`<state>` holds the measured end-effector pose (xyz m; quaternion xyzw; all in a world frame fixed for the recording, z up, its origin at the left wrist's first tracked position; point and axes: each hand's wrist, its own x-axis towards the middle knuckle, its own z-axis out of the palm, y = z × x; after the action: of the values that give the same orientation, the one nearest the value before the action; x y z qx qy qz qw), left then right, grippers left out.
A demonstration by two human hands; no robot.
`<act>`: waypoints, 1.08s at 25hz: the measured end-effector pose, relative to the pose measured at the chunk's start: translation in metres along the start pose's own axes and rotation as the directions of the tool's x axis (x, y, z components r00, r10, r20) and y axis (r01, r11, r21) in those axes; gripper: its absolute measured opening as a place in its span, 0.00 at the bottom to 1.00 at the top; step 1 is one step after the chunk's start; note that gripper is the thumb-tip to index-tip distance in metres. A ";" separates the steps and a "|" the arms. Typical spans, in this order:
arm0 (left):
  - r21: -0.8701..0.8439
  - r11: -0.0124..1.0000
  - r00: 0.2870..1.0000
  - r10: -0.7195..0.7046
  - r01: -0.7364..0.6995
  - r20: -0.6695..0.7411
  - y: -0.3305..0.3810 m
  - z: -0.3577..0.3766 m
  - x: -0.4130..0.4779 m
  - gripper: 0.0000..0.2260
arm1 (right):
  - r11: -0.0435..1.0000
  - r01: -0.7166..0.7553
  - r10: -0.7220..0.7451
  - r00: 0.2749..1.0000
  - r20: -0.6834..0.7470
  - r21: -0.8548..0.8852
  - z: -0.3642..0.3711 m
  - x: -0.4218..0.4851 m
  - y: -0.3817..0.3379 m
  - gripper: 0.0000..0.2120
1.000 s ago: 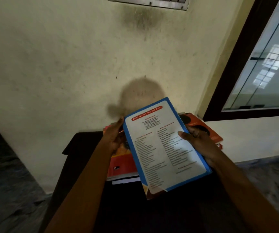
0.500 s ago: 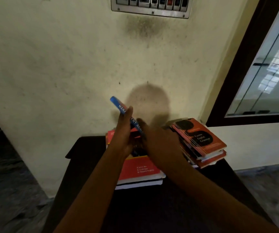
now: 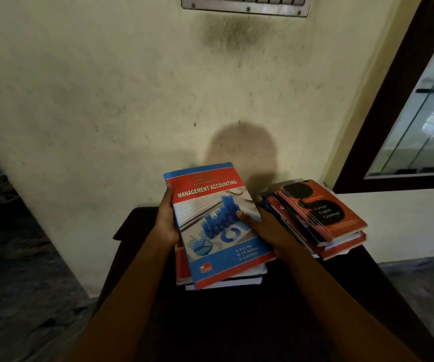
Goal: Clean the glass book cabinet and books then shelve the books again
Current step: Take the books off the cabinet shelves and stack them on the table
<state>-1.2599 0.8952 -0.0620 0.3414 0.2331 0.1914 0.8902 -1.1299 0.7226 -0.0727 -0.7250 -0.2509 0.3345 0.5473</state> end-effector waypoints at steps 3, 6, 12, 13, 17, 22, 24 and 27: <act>0.375 0.924 0.985 0.126 -0.073 -0.120 -0.007 -0.017 0.020 0.26 | 0.999 0.019 -0.025 0.984 -0.176 -0.035 0.009 0.014 0.010 0.19; 0.565 0.824 0.953 0.206 -0.047 -0.221 -0.042 -0.043 0.009 0.25 | 0.933 -0.143 0.081 0.978 -0.195 -0.330 0.011 0.027 0.034 0.36; 0.186 0.971 0.989 -0.149 0.149 -0.010 -0.051 -0.037 -0.009 0.27 | 0.836 -0.221 0.143 0.971 -0.189 -0.502 0.024 0.033 0.041 0.37; 0.106 0.981 0.986 -0.165 0.163 0.003 -0.049 -0.036 -0.008 0.26 | 0.839 -0.211 0.144 0.975 -0.169 -0.502 0.026 0.035 0.038 0.41; 0.166 0.970 0.984 -0.170 0.175 -0.042 -0.048 -0.043 0.000 0.24 | 0.924 -0.148 0.128 0.989 -0.079 -0.352 0.016 0.031 0.041 0.41; 0.776 0.614 0.945 0.317 -0.145 -0.074 -0.072 -0.038 -0.045 0.31 | 0.926 -0.137 0.109 0.989 -0.098 -0.351 -0.030 -0.036 0.066 0.22; 0.816 0.540 0.939 0.343 -0.206 0.010 -0.102 -0.003 -0.087 0.26 | 0.954 -0.154 0.128 0.985 -0.117 -0.257 -0.066 -0.082 0.093 0.19; 0.850 0.461 0.952 0.274 -0.256 0.138 -0.176 0.063 -0.125 0.17 | 0.960 -0.233 0.187 0.946 -0.263 -0.153 -0.148 -0.165 0.144 0.15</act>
<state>-1.2961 0.6784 -0.1078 0.7674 0.2491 0.1894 0.5596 -1.1247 0.4699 -0.1504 -0.8305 -0.1318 0.2742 0.4666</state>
